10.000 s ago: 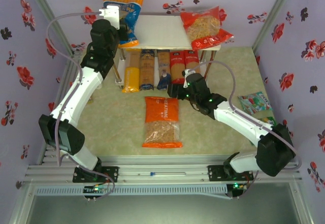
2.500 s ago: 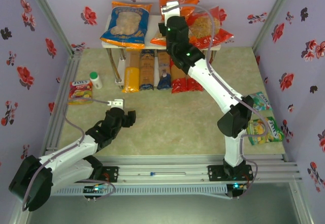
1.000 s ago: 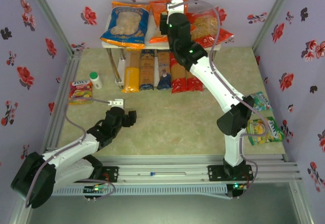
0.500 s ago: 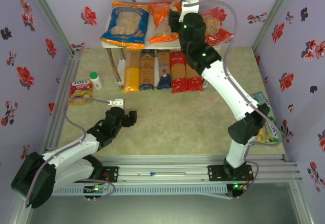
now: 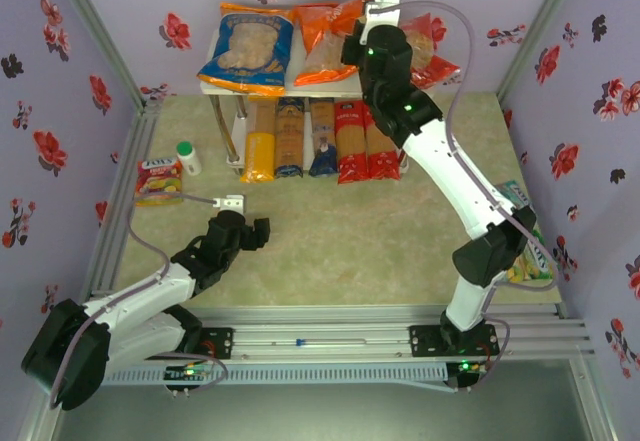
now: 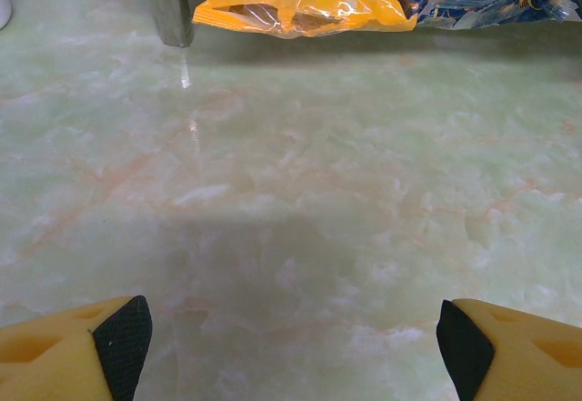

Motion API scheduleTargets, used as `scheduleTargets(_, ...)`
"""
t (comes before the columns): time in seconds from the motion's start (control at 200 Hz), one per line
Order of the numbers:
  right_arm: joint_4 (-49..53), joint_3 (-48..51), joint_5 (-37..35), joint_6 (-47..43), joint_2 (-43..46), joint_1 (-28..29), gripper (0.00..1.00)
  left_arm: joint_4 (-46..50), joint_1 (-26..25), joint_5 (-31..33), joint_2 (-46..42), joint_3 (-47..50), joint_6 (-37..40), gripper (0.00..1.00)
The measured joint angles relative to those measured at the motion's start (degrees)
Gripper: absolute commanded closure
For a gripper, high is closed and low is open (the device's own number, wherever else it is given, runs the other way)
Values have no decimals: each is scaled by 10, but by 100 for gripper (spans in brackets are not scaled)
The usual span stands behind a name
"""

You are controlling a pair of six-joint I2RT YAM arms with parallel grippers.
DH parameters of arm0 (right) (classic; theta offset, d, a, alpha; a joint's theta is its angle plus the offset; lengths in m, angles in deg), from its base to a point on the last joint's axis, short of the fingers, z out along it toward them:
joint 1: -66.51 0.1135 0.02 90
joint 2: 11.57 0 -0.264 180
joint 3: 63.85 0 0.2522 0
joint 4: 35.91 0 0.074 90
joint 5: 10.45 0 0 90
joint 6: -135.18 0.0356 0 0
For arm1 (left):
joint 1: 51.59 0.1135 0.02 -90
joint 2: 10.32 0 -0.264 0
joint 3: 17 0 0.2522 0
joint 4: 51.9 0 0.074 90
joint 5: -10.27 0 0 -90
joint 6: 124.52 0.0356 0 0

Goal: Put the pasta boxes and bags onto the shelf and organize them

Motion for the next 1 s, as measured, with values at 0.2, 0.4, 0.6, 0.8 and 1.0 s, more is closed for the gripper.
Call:
scheduleTargets(0.2,65,-8,28,16,-23,-2,100,0,0,0,0,0,0,15)
scheduleTargets(0.4,119,-33,64,31,-51,-2,100,0,0,-4,0,0,0,15)
scheduleTargets(0.6,167,-84,114,53,-75,-5,100,0,0,-4,0,0,0,15)
scheduleTargets(0.8,191,-126,164,96,-104,-6,100,0,0,-4,0,0,-2,15)
scheduleTargets(1.0,179,-116,180,135,-103,-6,94,0,1,-4,0,0,-2,15)
